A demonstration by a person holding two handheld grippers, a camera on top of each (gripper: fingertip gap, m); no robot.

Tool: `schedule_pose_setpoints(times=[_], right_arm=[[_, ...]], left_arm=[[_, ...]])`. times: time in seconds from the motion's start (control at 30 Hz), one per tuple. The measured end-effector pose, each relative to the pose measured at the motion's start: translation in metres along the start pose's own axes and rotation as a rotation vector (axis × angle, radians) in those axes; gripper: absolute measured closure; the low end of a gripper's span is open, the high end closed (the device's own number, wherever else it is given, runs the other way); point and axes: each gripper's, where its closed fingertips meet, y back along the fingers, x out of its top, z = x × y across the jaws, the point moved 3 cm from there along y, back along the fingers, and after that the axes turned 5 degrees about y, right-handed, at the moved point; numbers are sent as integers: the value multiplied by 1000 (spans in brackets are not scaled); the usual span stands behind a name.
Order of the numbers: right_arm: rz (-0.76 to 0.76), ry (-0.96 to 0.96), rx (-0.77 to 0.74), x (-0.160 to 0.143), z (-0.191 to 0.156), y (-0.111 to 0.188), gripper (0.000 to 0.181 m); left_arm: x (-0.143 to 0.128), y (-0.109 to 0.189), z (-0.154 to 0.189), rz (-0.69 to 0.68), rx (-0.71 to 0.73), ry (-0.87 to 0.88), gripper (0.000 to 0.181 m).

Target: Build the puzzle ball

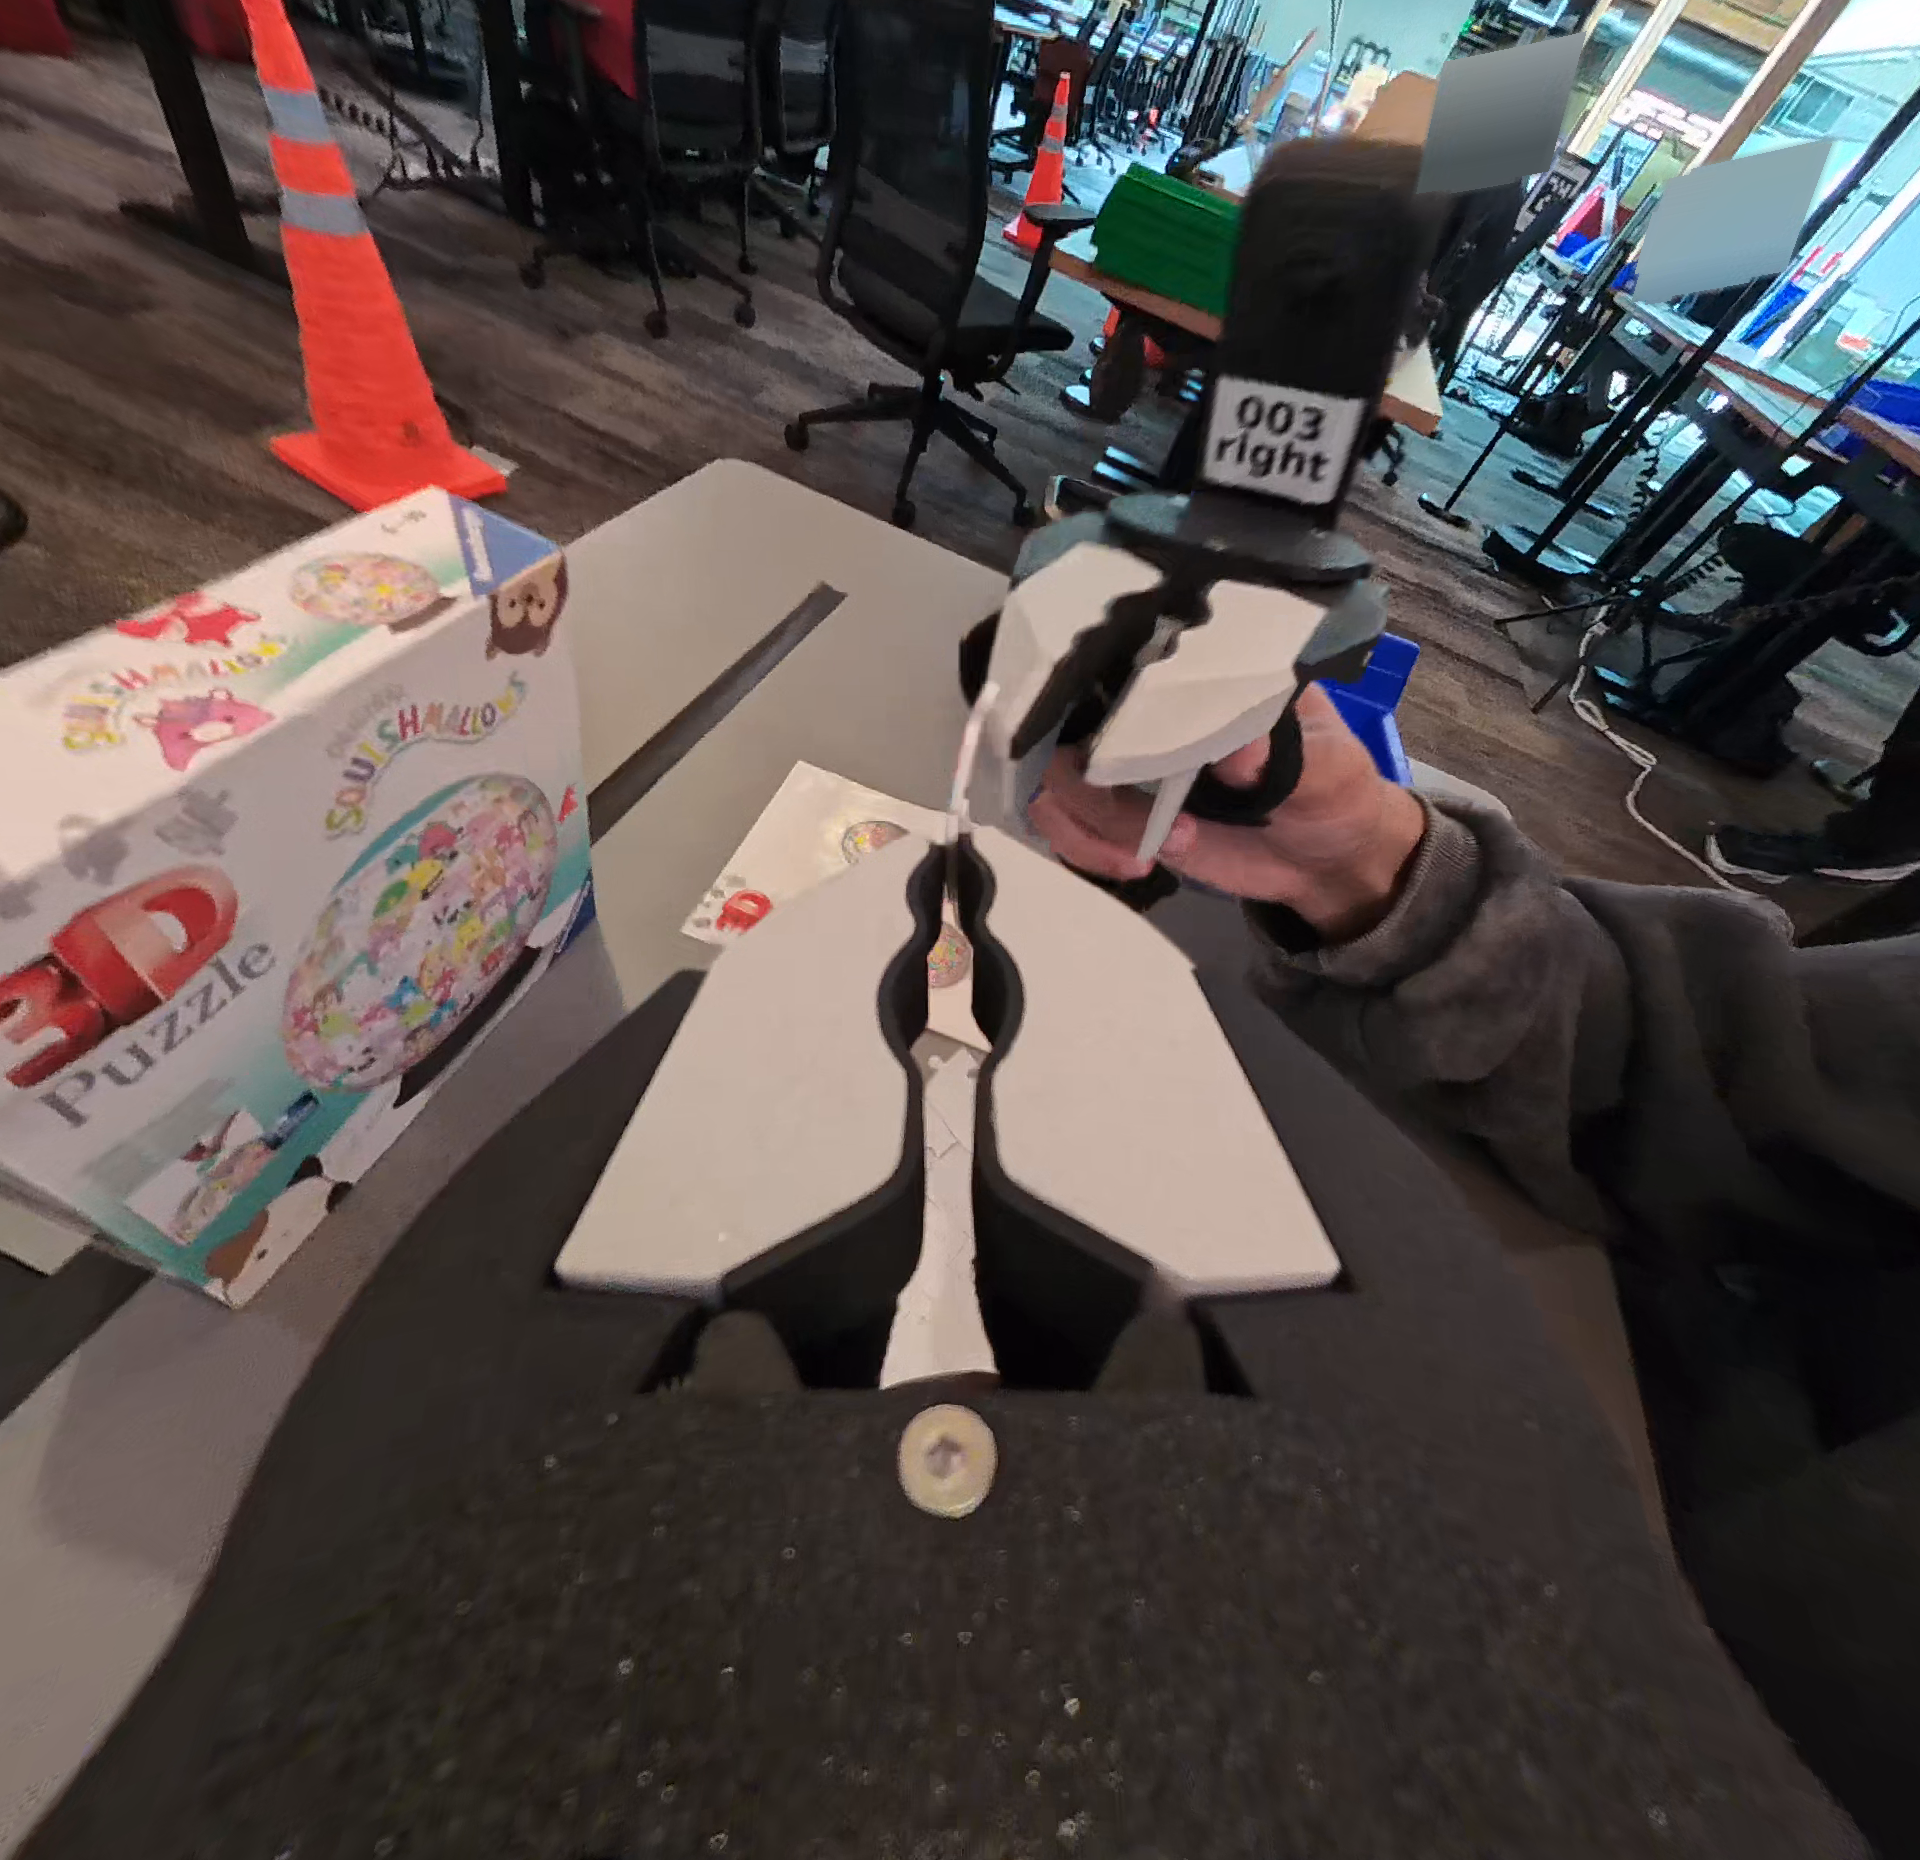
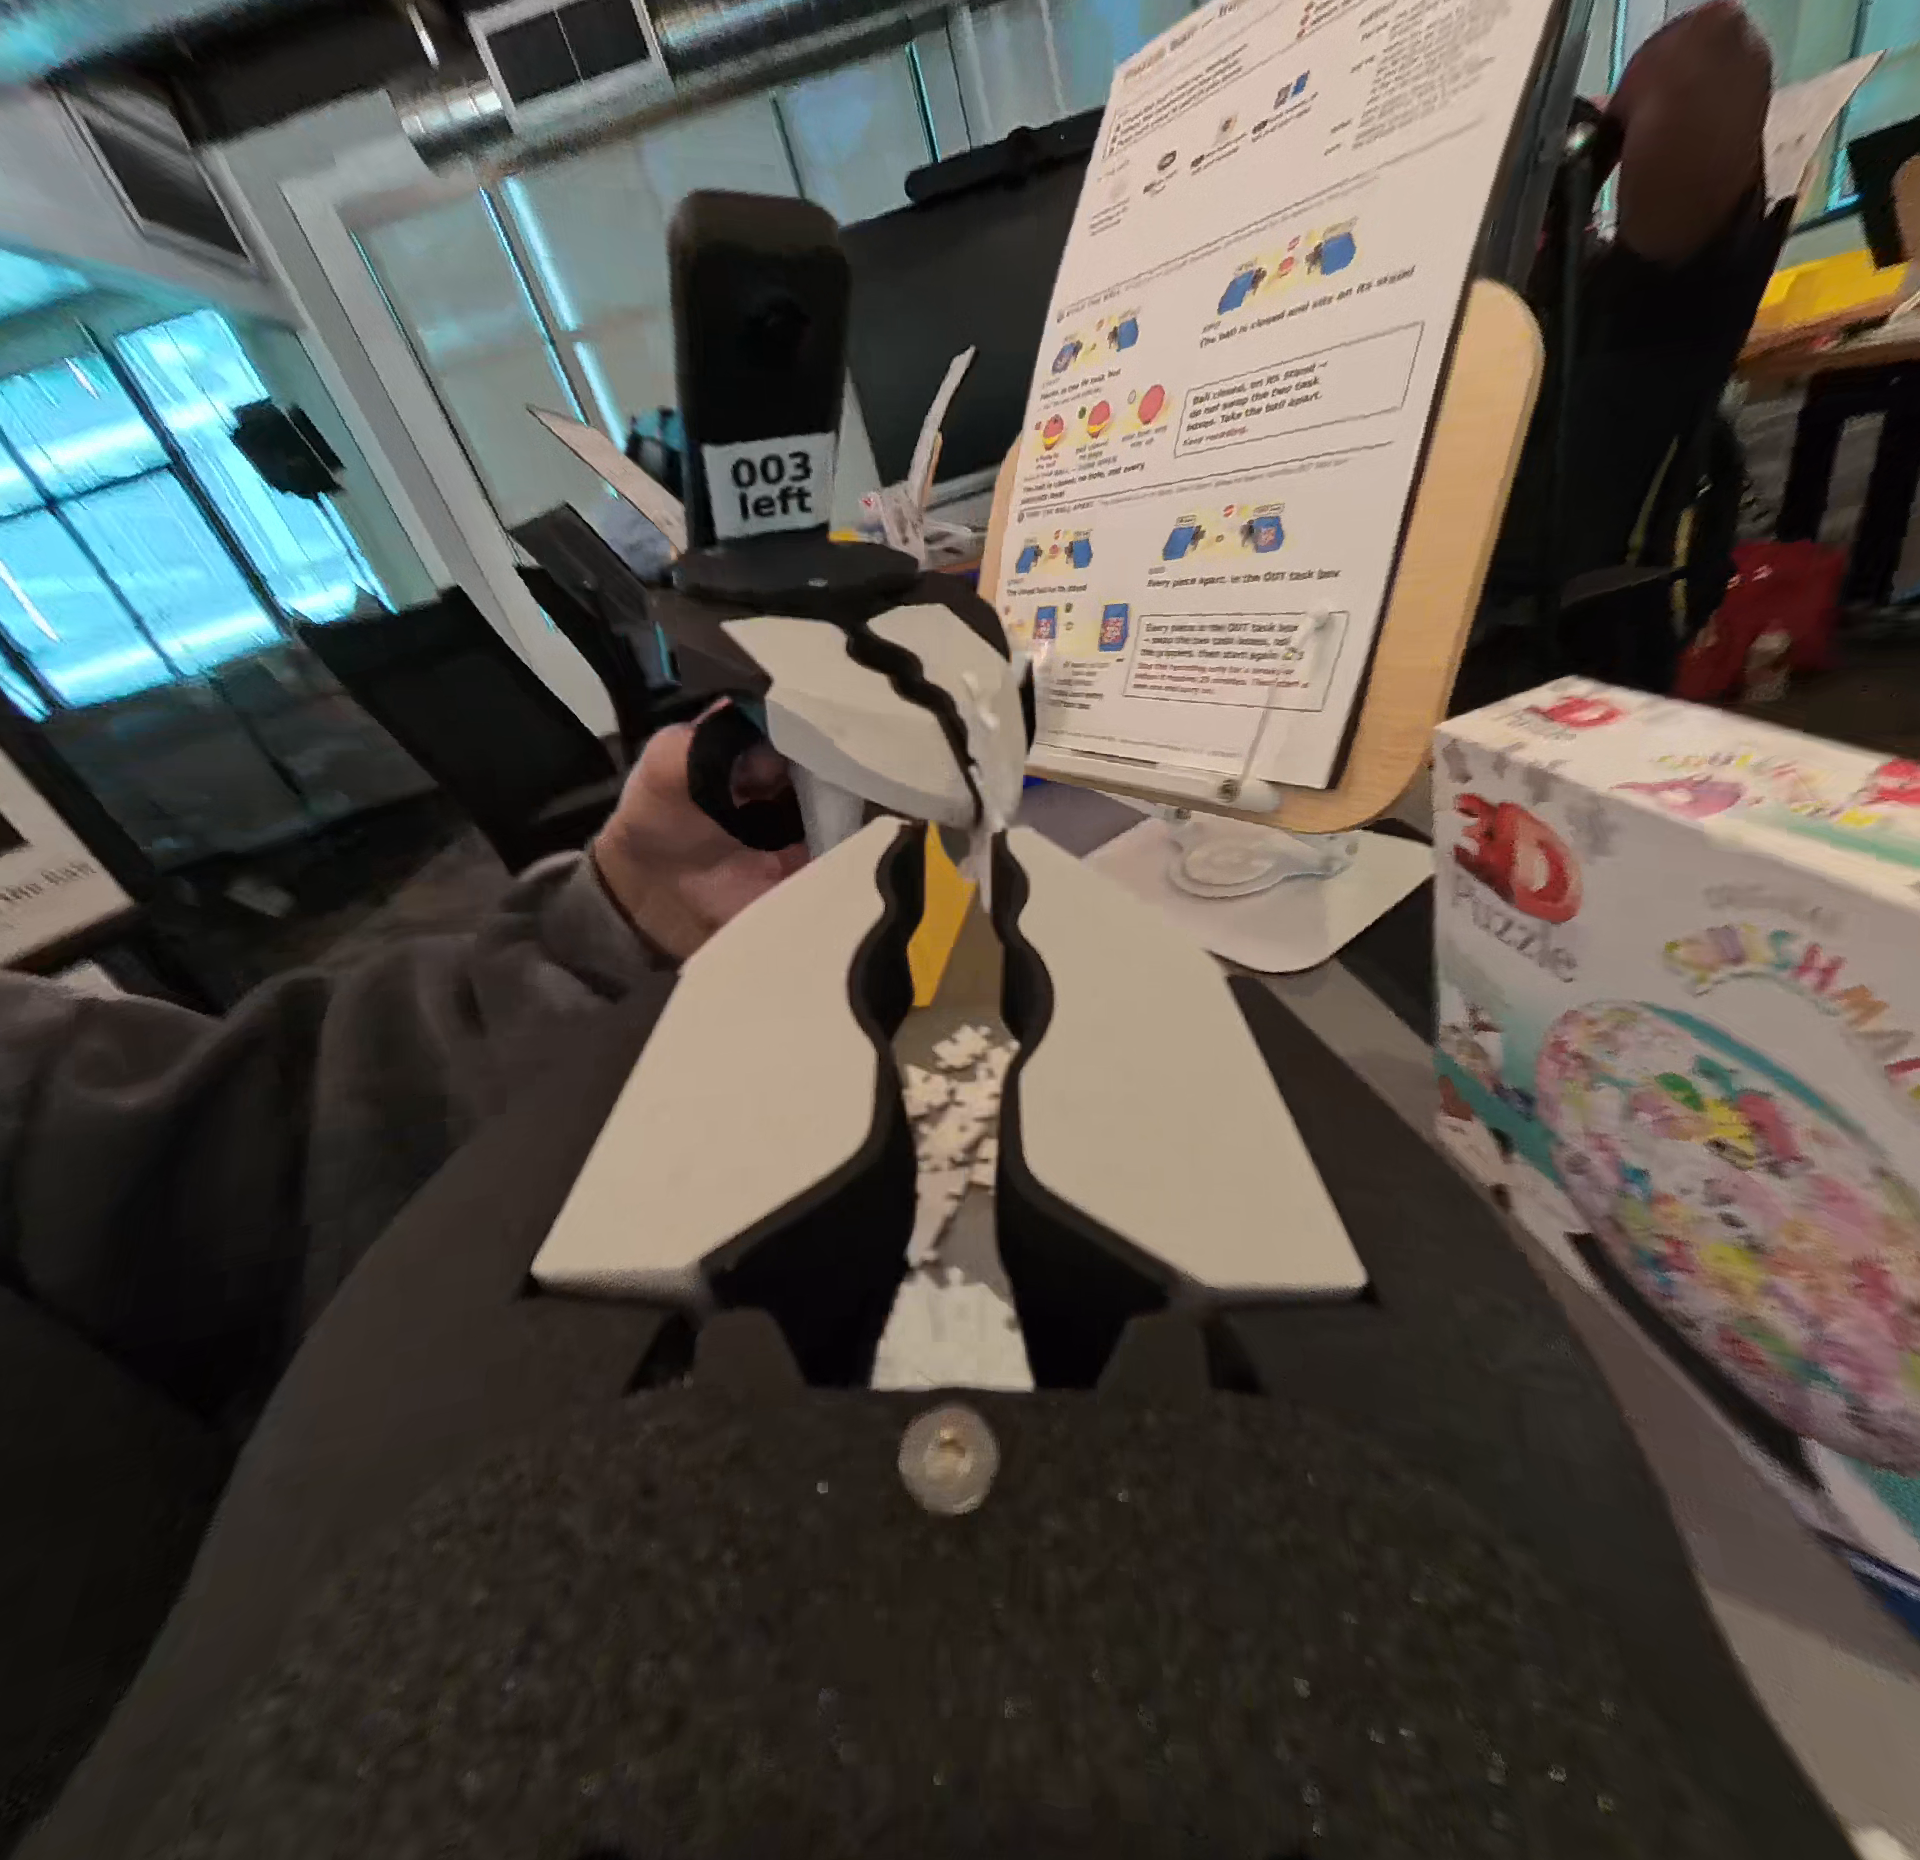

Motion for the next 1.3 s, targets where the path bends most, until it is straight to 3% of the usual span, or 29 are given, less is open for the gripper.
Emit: schedule_pose_setpoints(times=[0.13, 0.3, 0.83, 0.97, 1.07, 1.17, 1.3], right_arm=[[-67, 111, -79, 2, 5, 10, 169], [-76, 66, -21, -3, 8, 14, 177], [-172, 11, 29, -34, 24, 20, 180], [-207, -12, 5, -60, 39, 21, 180], [-256, -115, 8, -95, 53, 30, 180], [-315, -163, 45, -123, 58, 32, 180], [-472, -128, 84, -147, 54, 21, 180]], left_arm=[[-13, -11, 2, -61, -105, 67, 179], [-24, -25, 4, -96, -166, 88, 179], [-42, -35, -16, -109, -151, 131, 179], [-77, -26, -53, -95, 107, 44, 158], [-118, -16, -74, -179, 237, -31, 155], [-146, -18, -80, -271, 212, -17, 154], [-162, -35, -74, -330, 93, 47, 154]])
